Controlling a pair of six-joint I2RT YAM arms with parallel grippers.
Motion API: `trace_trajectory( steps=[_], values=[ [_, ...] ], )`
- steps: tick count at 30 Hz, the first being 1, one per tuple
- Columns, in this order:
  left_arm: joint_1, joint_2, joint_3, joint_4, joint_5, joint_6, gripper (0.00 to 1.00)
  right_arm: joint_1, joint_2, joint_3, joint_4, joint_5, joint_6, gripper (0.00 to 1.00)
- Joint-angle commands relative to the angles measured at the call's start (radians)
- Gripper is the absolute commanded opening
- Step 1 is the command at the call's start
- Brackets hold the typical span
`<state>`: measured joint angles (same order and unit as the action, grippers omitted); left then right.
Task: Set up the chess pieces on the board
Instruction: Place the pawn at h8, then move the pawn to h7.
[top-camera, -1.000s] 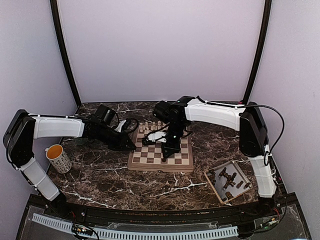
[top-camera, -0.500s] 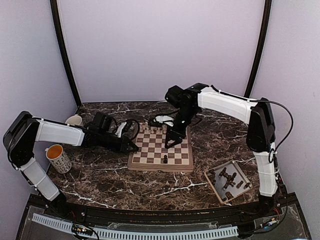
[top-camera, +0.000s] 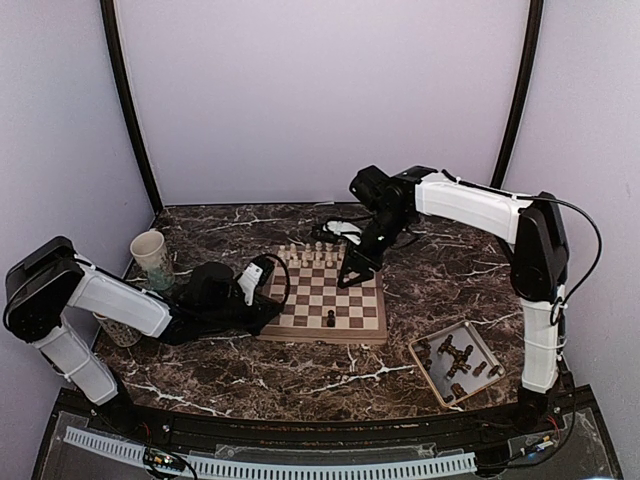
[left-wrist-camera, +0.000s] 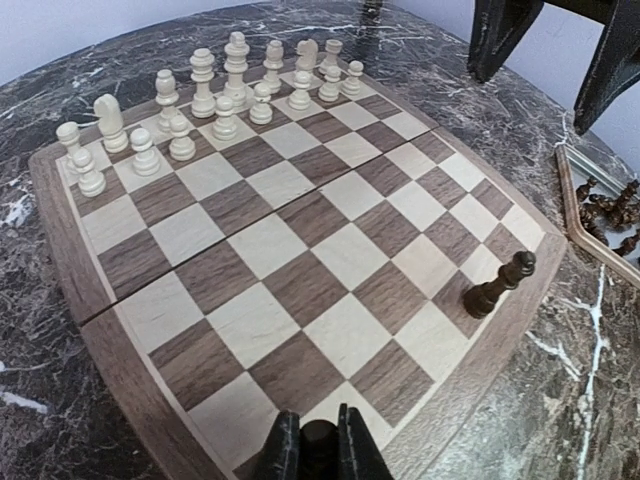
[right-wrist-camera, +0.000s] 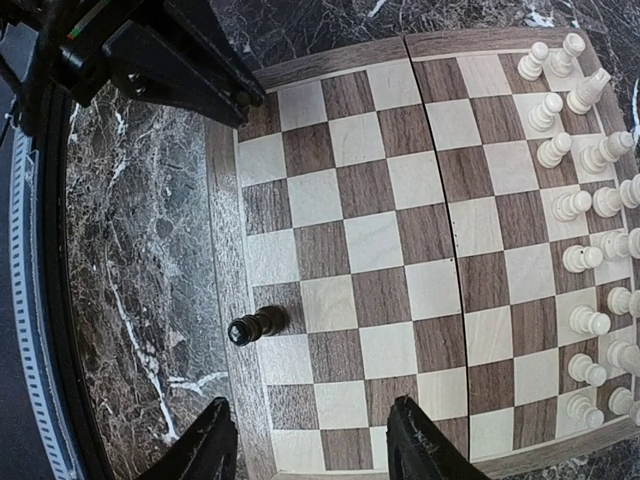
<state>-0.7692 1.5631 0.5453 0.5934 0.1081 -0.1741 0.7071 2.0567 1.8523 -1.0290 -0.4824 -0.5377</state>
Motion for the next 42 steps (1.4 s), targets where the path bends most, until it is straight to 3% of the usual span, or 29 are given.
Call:
trace_trajectory(
  steps=[1, 8, 13, 23, 26, 30, 35, 42],
  values=[
    [-0.016, 0.028, -0.045, 0.193, -0.115, 0.057, 0.11, 0.003, -0.052, -0.034, 0.049, 0.001, 0.02, 0.52],
    [-0.035, 0.06, -0.037, 0.195, -0.116, 0.082, 0.14, 0.003, -0.049, -0.05, 0.065, 0.01, 0.03, 0.52],
    [-0.036, 0.087, 0.026, 0.071, -0.153, 0.091, 0.32, 0.002, -0.064, -0.068, 0.055, 0.002, 0.003, 0.52],
    [-0.038, -0.056, 0.076, -0.154, -0.167, 0.083, 0.45, -0.093, -0.21, -0.204, 0.094, -0.072, -0.02, 0.55],
    [-0.038, -0.11, 0.141, -0.291, -0.169, 0.093, 0.47, -0.139, -0.27, -0.297, 0.141, -0.094, -0.013, 0.55],
    [-0.033, -0.109, 0.312, -0.595, -0.204, 0.034, 0.52, -0.183, -0.346, -0.431, 0.216, -0.1, 0.002, 0.55],
    [-0.013, 0.093, 0.614, -1.034, -0.152, -0.053, 0.49, -0.193, -0.392, -0.554, 0.311, -0.095, 0.011, 0.55],
    [-0.007, 0.226, 0.779, -1.246, -0.042, -0.124, 0.48, -0.119, -0.327, -0.489, 0.293, -0.08, 0.006, 0.53]
  ],
)
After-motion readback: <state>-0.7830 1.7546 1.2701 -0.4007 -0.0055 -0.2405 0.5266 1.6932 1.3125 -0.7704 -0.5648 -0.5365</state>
